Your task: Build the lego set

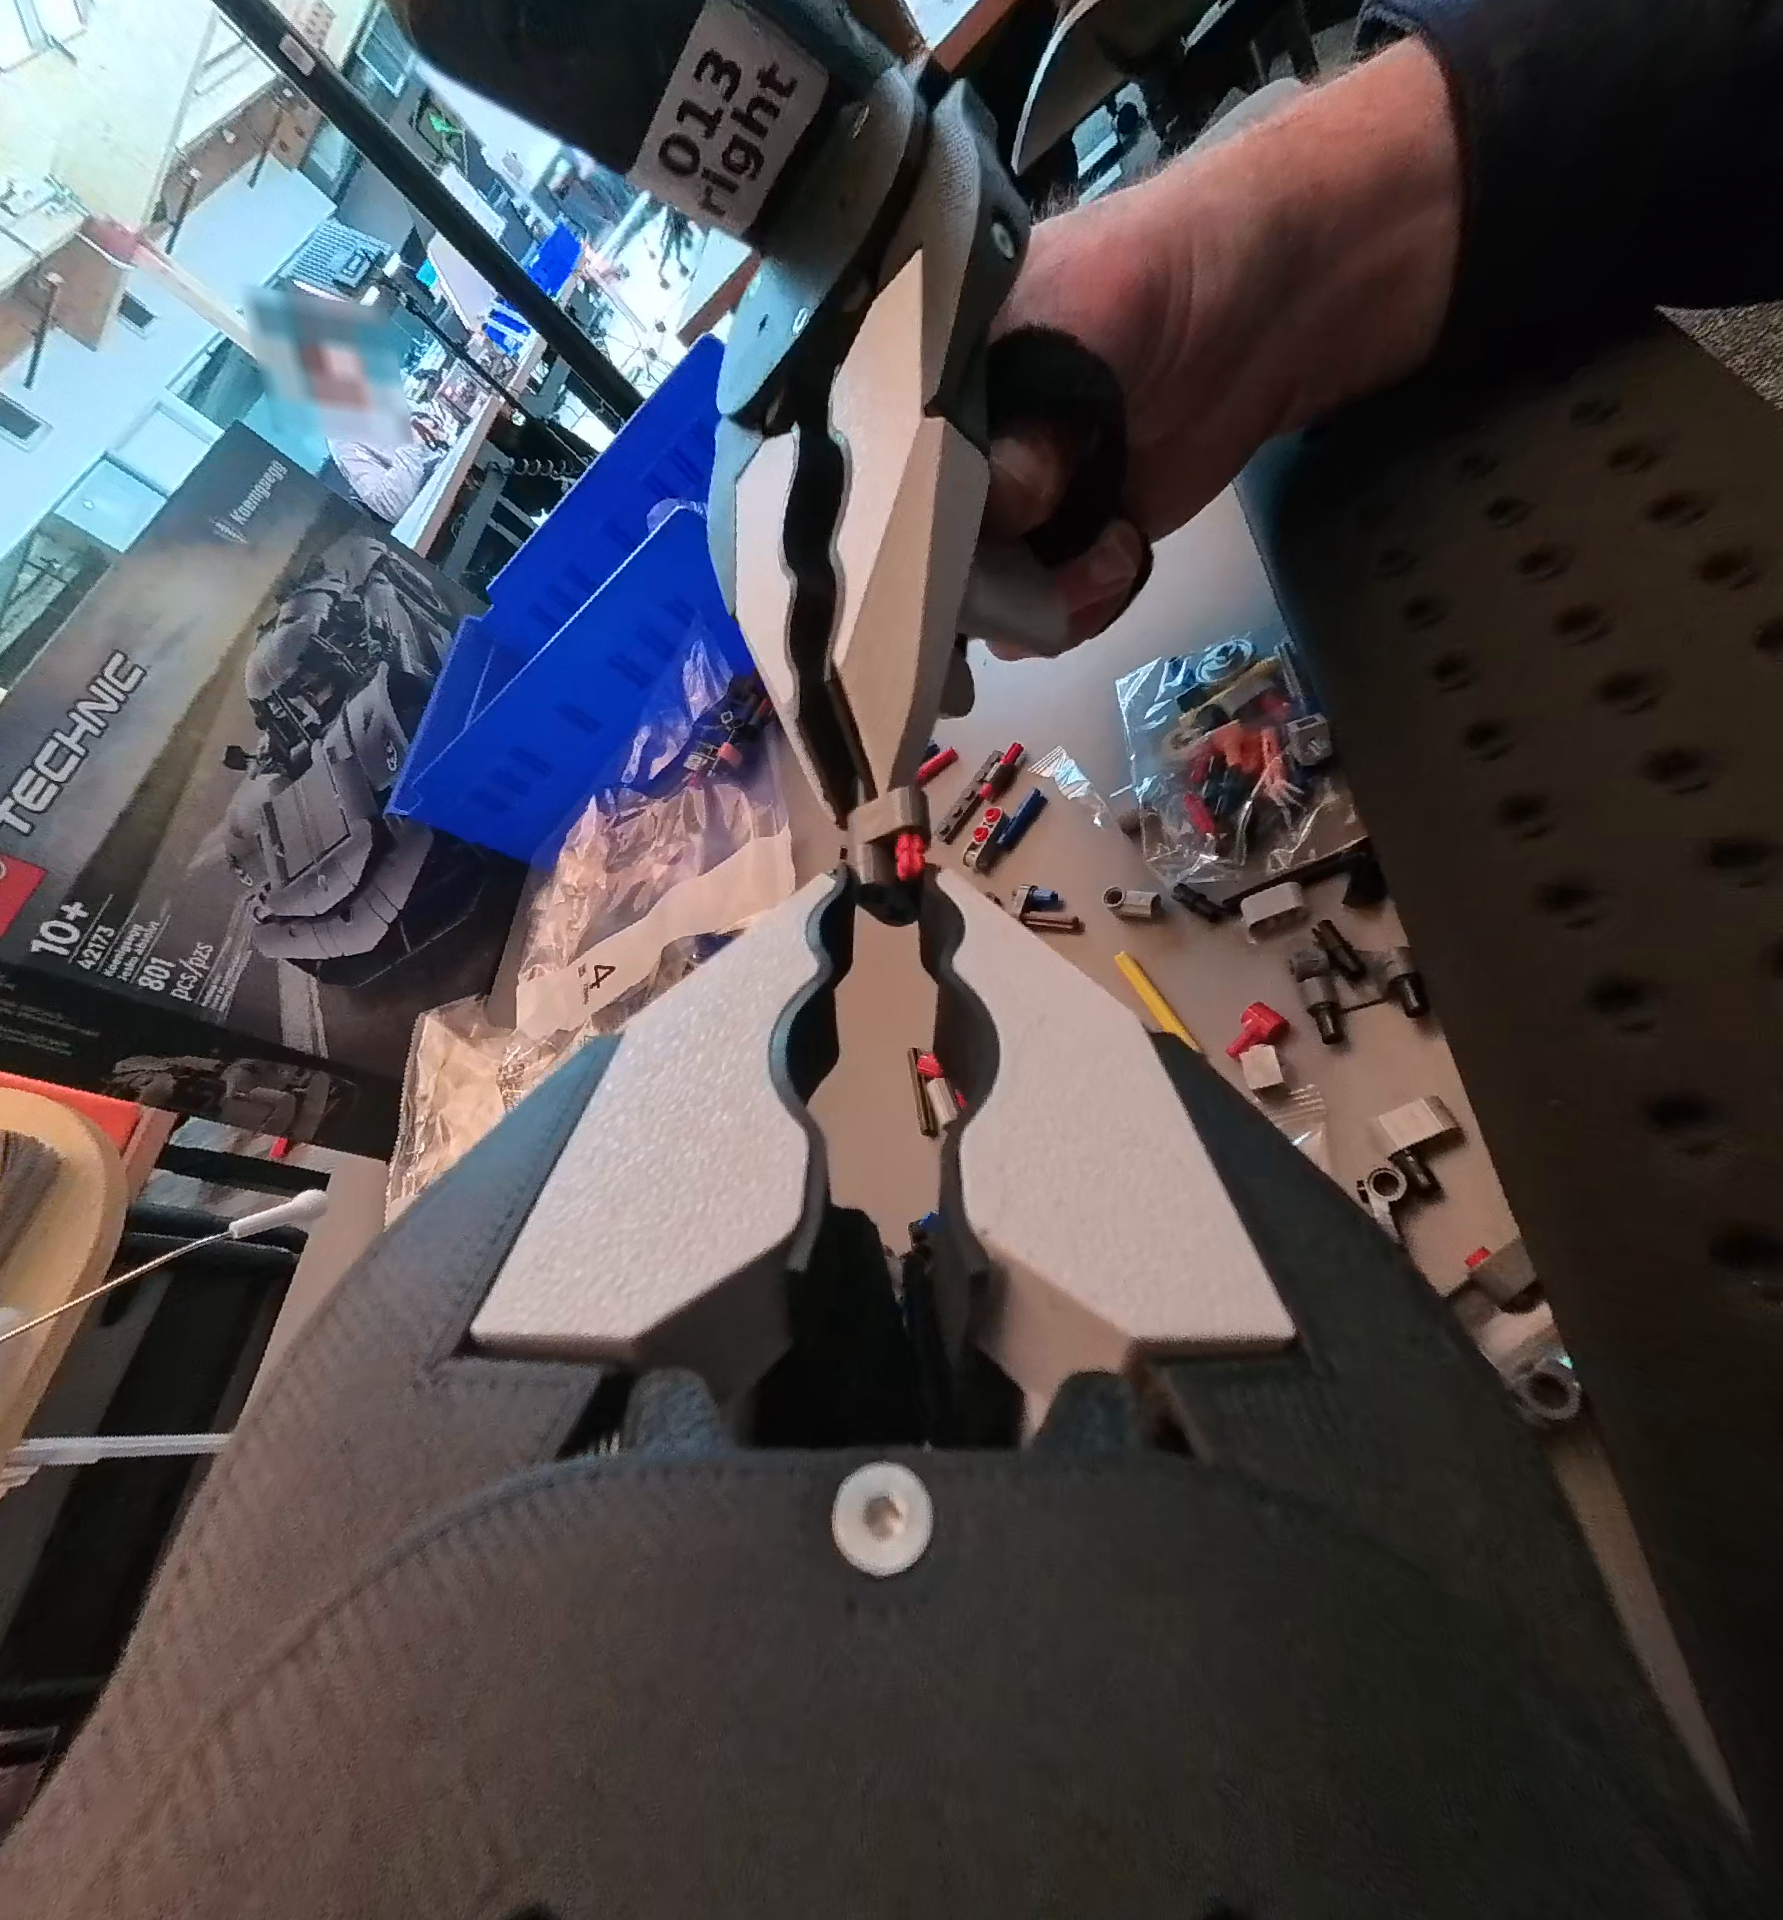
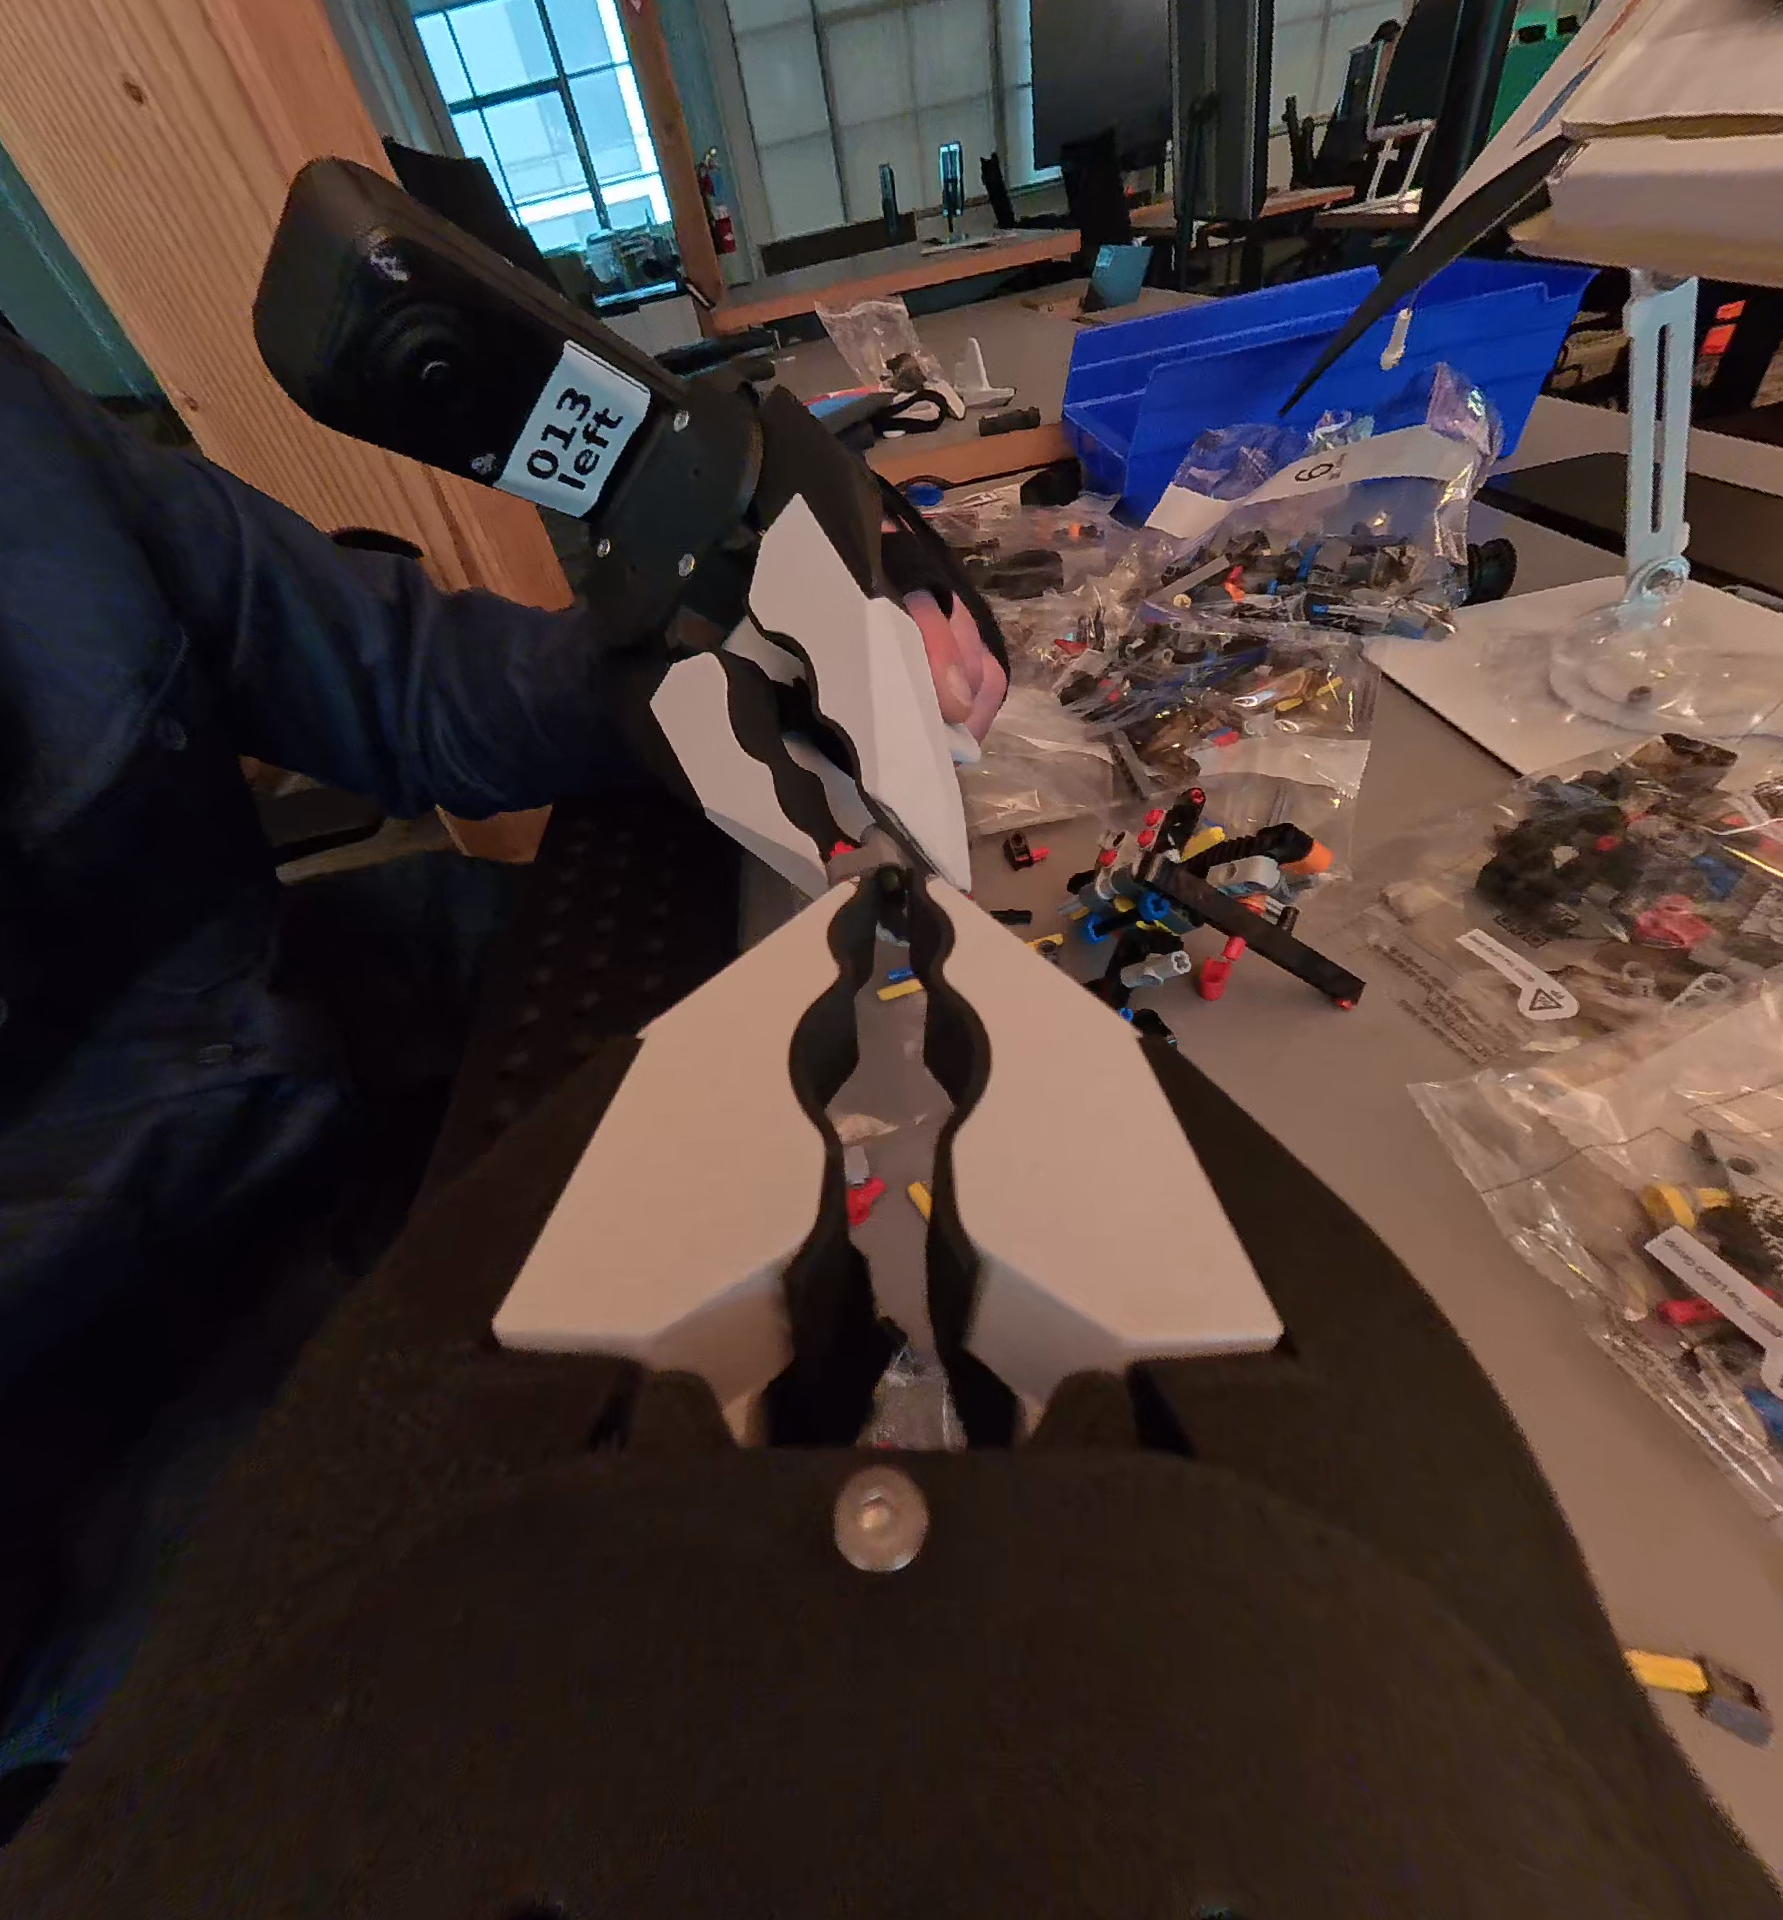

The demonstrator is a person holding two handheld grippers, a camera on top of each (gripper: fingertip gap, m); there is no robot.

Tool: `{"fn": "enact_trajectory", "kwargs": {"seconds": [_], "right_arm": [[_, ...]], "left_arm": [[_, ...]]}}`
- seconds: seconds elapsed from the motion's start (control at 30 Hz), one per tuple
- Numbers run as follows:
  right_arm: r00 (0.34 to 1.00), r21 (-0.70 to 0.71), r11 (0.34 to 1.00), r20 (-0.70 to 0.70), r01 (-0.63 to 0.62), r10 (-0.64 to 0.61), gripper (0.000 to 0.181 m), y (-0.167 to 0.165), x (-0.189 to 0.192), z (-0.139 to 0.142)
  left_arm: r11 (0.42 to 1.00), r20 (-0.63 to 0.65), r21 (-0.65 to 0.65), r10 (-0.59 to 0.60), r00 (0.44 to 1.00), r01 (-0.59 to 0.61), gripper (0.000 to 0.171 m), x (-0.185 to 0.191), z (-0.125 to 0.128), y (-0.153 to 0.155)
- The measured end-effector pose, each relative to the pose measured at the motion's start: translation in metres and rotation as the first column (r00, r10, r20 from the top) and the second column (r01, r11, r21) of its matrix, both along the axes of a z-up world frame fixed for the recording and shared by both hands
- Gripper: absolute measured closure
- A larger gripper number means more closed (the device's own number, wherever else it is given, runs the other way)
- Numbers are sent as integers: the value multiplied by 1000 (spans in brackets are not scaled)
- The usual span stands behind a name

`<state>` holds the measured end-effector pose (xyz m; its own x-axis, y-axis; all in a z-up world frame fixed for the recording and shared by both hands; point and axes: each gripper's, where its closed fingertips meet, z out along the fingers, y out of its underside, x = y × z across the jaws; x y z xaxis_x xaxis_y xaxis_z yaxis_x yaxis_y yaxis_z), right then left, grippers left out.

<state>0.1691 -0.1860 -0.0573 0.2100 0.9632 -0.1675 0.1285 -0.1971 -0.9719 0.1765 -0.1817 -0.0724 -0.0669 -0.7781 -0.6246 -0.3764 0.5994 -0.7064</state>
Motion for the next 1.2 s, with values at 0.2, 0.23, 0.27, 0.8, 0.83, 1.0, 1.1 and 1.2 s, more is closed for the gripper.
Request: {"fn": "enact_trajectory", "kwargs": {"seconds": [0.2,0.23,0.27,0.8,0.83,1.0,1.1,1.2], "right_arm": [[1000,50,999,14,17,-18,178,0,0,2],[1000,79,997,15,23,-24,179,-1,0,4],[999,98,995,27,19,-22,181,-2,-1,3],[994,123,992,101,25,-38,181,-1,-1,-6],[995,110,994,95,24,-35,181,-1,-1,-6],[996,91,995,73,42,-49,167,2,2,-4],[996,108,993,70,46,-53,167,2,3,-2],[992,149,987,97,63,-78,167,4,4,-4]], "left_arm": [[1000,0,-13,-2,1000,2,160,0,0,0],[1000,-9,-14,-5,1000,5,160,0,-1,-1],[1000,-19,-12,-6,1000,6,160,1,-4,-1],[998,-32,-63,-15,999,13,160,1,-8,-2],[998,-31,-61,-15,999,13,160,2,-9,-2],[996,-9,-86,-17,1000,16,161,1,-5,-1],[989,14,-149,-15,1000,17,160,1,-2,0],[977,37,-213,-18,999,26,161,1,2,0]]}}
